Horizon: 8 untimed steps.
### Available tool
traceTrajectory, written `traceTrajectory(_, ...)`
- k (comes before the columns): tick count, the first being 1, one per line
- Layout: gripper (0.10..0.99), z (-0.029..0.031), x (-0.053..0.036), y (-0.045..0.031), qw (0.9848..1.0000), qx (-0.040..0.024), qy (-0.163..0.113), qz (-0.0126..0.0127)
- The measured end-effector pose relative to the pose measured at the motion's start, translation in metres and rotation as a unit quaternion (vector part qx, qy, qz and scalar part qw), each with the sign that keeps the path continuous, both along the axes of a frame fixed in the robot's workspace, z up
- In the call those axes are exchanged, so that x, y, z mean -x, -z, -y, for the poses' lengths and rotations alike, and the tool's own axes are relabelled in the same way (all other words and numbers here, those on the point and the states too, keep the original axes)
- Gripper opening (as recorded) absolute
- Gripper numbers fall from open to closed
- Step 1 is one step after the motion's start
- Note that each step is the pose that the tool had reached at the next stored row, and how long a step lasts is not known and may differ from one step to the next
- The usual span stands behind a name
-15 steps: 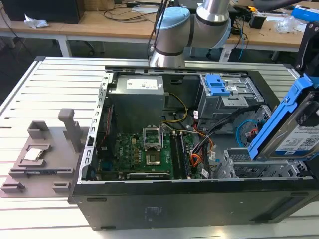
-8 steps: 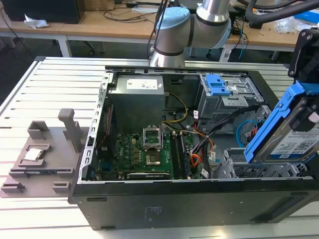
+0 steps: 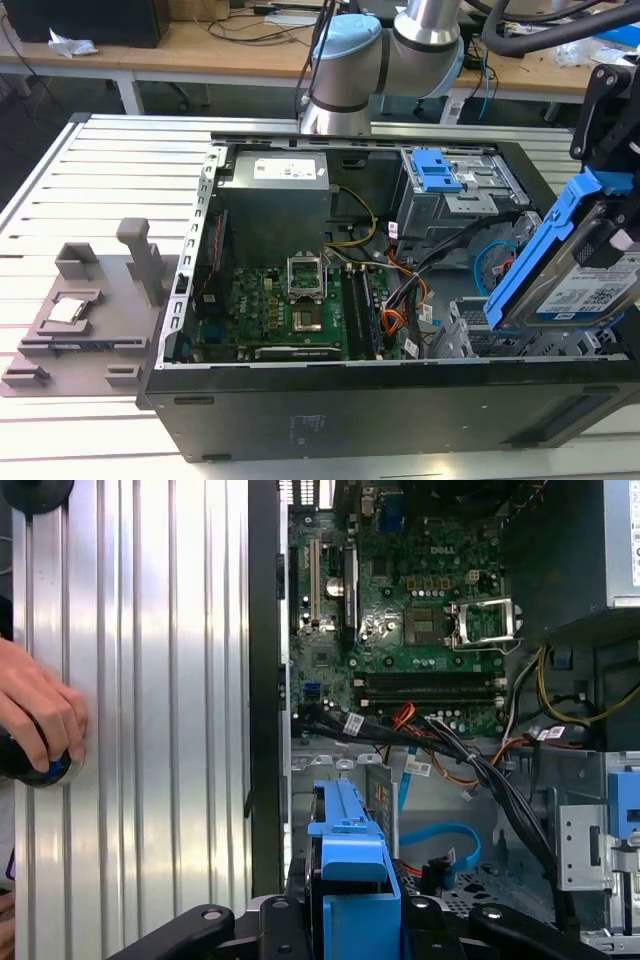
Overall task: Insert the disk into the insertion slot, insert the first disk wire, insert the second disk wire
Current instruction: 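Insert the disk into the insertion slot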
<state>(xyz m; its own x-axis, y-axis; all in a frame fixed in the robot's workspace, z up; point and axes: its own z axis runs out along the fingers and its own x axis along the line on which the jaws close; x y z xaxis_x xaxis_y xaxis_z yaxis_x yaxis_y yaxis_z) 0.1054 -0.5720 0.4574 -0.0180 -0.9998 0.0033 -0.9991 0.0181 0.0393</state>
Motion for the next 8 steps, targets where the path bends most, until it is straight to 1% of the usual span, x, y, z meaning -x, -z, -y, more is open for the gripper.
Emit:
traceTrajectory(2, 0.365, 0.0000, 0.0017, 0.0029, 1.0000, 0.0000, 0.000, 0.0000)
traceTrajectory(6, 0.365, -0.0005, 0.0036, 0.0047, 1.0000, 0.0001, 0.000, 0.0000)
traceTrajectory(7, 0.365, -0.0021, 0.0041, 0.0049, 1.0000, 0.0000, 0.000, 0.0000)
traceTrajectory(8, 0.365, -0.0051, 0.0045, 0.0049, 1.0000, 0.0000, 0.000, 0.0000)
